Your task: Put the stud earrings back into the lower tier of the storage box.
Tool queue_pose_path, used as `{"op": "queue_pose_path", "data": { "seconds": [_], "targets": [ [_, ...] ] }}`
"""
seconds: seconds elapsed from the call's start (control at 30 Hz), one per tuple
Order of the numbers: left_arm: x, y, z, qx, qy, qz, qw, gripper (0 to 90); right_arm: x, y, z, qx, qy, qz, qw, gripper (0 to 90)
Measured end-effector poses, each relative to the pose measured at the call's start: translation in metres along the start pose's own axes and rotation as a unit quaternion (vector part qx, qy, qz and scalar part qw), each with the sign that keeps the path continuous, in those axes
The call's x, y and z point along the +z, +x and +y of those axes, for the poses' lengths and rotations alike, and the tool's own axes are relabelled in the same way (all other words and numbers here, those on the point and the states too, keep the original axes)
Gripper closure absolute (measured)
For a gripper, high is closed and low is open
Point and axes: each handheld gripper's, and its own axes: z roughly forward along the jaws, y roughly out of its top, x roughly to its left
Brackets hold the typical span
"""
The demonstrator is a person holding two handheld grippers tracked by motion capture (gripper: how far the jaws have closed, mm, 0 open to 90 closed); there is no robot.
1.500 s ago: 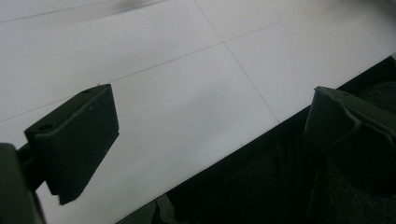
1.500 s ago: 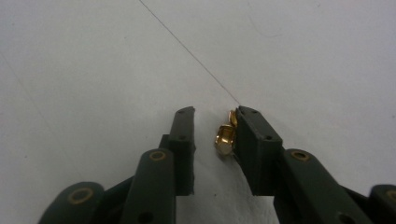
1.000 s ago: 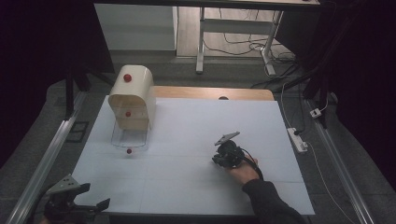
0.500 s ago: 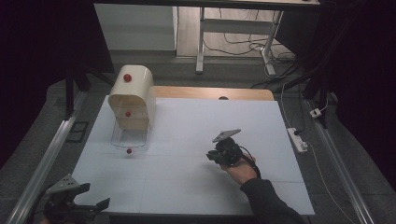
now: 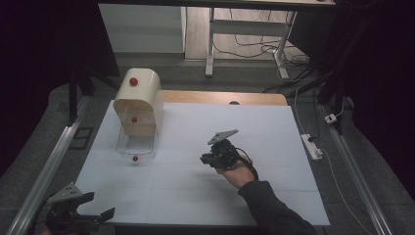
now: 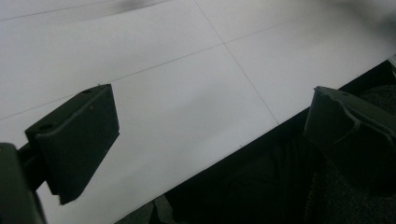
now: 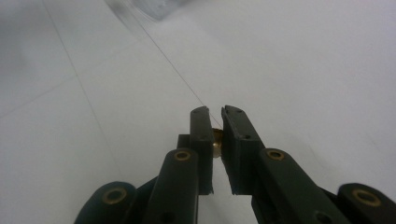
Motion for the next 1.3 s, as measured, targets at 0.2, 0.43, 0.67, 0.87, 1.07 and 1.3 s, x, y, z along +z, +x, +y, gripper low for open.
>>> {"op": "queue_pose_path", "data": {
  "seconds": [0.2,0.43,0.67,0.87,1.07,1.3],
  "targets": [
    [0.0,0.0,0.0,0.0,0.0,0.0,1.0,2.8,0.011,0.008,0.012,-0.011,-0.005,0.016,0.9998,82.3],
    [0.0,0.0,0.0,-0.001,-0.001,-0.002,1.0,2.8,0.026,0.015,0.024,-0.018,-0.006,0.031,0.9993,82.2],
    [0.0,0.001,0.0,-0.001,-0.002,-0.004,1.0,2.8,0.04,0.021,0.039,-0.027,-0.015,0.044,0.9985,82.2],
    [-0.001,0.001,0.0,-0.001,-0.002,-0.004,1.0,2.8,0.046,0.024,0.049,-0.03,-0.021,0.049,0.9981,82.2],
    [-0.001,0.001,0.0,-0.002,-0.003,-0.006,1.0,2.8,0.056,0.026,0.062,-0.029,-0.031,0.057,0.9975,82.2],
    [-0.001,0.002,-0.001,-0.003,-0.003,-0.008,1.0,2.7,0.068,0.031,0.073,-0.031,-0.035,0.064,0.9968,82.2]
  ]
}}
